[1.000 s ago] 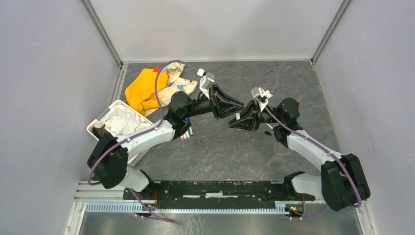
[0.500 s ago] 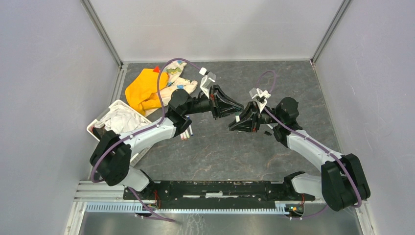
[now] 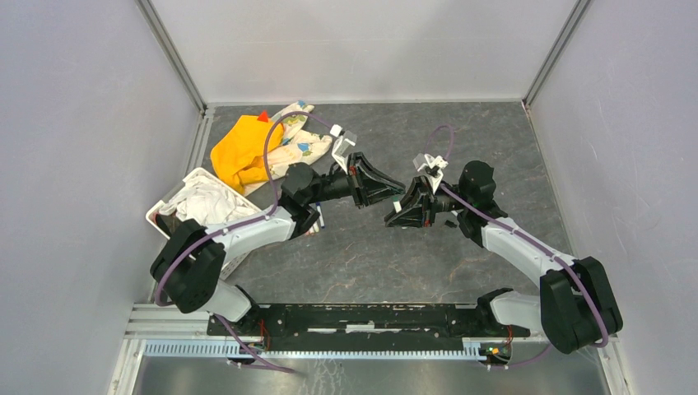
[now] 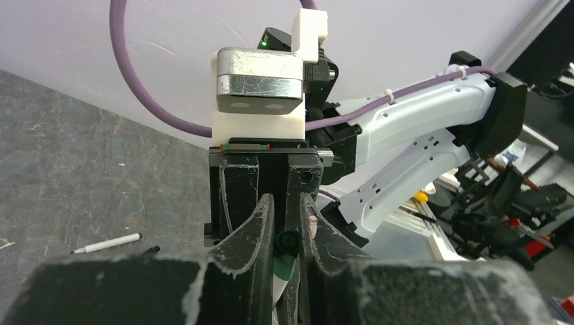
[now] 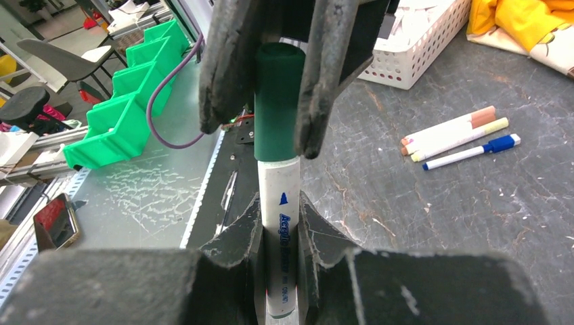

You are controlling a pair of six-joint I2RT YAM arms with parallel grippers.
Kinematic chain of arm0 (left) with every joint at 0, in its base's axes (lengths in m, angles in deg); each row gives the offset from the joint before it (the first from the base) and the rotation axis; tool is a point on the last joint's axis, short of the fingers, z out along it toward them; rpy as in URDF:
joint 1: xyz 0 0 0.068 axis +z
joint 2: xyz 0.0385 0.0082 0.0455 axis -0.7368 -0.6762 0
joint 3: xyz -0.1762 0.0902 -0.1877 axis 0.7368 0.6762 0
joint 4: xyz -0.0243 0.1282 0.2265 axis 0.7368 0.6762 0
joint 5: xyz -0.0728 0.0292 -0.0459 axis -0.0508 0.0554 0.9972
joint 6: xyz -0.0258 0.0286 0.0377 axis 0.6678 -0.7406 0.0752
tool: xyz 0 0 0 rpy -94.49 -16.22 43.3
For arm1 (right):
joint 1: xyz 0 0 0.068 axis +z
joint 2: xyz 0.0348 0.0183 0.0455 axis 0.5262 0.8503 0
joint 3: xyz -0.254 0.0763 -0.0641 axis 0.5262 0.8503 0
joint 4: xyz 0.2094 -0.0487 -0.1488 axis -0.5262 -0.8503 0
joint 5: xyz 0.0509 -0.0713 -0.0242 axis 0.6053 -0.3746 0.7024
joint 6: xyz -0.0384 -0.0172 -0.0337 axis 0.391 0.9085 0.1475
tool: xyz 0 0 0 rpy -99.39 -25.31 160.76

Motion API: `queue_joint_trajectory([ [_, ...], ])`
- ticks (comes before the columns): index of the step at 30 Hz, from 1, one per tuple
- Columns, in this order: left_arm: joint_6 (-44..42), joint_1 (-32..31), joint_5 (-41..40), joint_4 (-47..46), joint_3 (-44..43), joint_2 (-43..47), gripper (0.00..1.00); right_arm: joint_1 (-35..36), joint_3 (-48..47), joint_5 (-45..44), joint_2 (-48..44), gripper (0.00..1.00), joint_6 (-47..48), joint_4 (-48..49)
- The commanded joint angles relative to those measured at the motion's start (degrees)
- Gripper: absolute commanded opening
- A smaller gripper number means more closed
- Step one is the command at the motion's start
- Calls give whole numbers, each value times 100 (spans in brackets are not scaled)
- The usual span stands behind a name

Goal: Insert the pens into the pen caps
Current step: Press the pen cap onto the pen.

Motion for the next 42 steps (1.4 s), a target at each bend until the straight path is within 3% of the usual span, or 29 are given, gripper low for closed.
queue_joint_trajectory([
  [1,597,-621,209,323,495,-1,2,-119,-577,-989,-28,0,406,83],
  [3,512,-708,-85,649,564,91,2,-131,-686,-1107,-40,0,811,-380],
  [14,-231,-1349,-1262,2681,713,628,2,-389,-827,-1483,-109,0,1310,-969],
  [22,-928,-1380,56,2401,832,171,2,-399,-583,-1038,-120,0,563,13],
  [30,-604,-1281,1332,1674,704,-502,2,-404,-393,-766,-220,0,24,819],
  [36,-623,-1104,908,1948,1018,-273,2,-452,-432,-821,-265,0,-15,804],
  [39,-81,-1081,466,1450,1420,-238,2,-507,-501,-982,-309,0,114,614],
  [42,569,-1164,414,837,1619,-459,2,-504,-723,-1066,-318,0,838,-202],
])
